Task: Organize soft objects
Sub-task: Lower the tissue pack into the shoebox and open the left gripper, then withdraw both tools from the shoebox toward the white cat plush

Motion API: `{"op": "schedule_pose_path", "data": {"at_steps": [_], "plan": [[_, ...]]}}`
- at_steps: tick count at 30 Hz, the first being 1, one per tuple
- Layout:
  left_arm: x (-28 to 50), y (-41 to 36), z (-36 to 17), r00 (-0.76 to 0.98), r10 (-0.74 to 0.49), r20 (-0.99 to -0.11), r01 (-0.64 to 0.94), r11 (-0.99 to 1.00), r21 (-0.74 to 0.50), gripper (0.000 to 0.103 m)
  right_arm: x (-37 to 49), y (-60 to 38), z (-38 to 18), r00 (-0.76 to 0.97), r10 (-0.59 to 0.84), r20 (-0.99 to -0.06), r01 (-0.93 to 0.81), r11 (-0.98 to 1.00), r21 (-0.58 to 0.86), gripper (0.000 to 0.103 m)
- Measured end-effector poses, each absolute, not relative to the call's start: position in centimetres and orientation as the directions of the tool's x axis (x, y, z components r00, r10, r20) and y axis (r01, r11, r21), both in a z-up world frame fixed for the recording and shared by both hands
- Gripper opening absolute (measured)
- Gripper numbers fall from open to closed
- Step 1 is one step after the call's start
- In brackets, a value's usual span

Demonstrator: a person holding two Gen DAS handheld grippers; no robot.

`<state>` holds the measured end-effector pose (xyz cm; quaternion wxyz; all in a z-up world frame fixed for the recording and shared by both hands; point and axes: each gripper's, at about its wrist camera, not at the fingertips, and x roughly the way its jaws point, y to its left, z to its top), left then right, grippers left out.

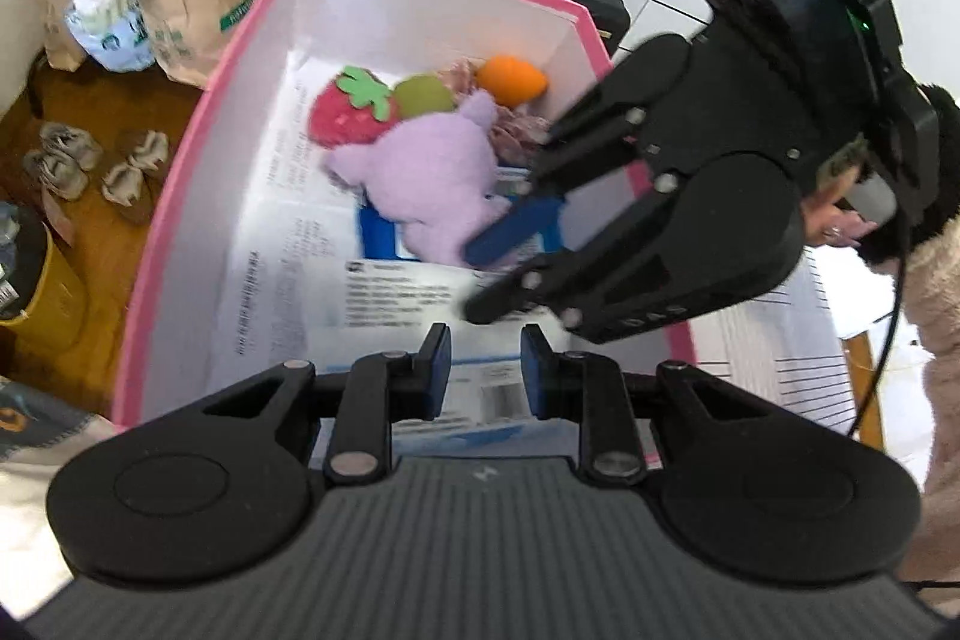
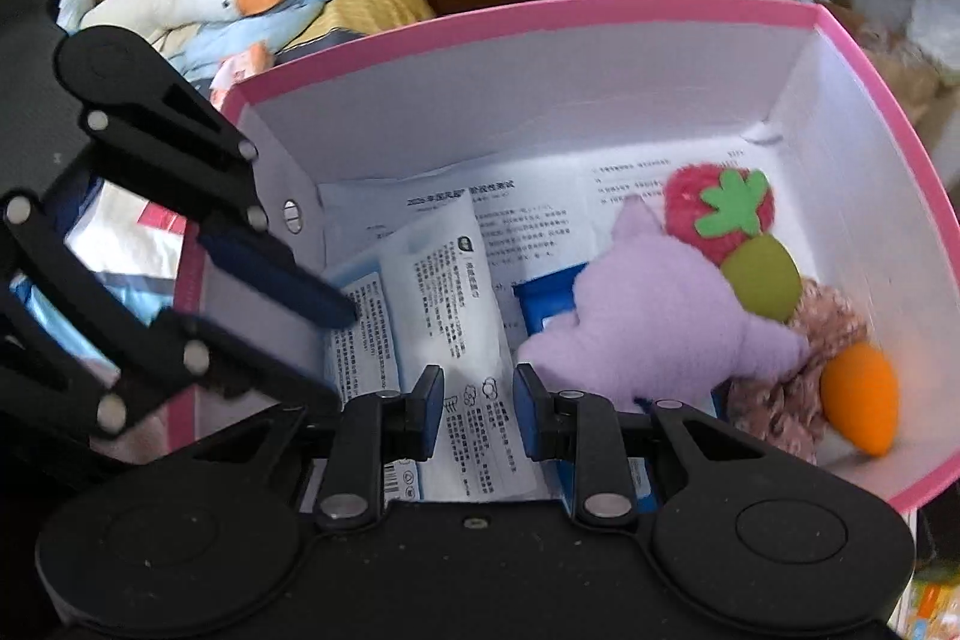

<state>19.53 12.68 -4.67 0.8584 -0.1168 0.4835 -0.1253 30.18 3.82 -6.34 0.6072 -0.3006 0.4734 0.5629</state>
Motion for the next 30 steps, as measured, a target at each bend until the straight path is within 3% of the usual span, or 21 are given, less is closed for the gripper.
{"op": "schedule_pose_path", "data": {"at_steps": [12, 25, 30], "plan": [[17.1, 12.3, -1.9, 0.571, -0.236, -0.786, 0.109, 0.971, -0.213, 0.025, 25.9, -2.1, -0.3, 0.124, 0.531, -0.838, -0.918, 0.382, 0.106, 0.031], [12.2, 8.6, 2.7, 0.623, -0.182, -0.761, 0.158, 0.982, -0.106, 0.029, 19.3, -7.8, 4.9, 0.246, 0.607, -0.756, -0.902, 0.430, 0.052, 0.032], [10.2, 6.9, 4.2, 0.634, -0.184, -0.751, 0.183, 0.979, -0.086, 0.030, 16.7, -10.2, 6.4, 0.303, 0.625, -0.719, -0.890, 0.455, 0.020, 0.037]]}}
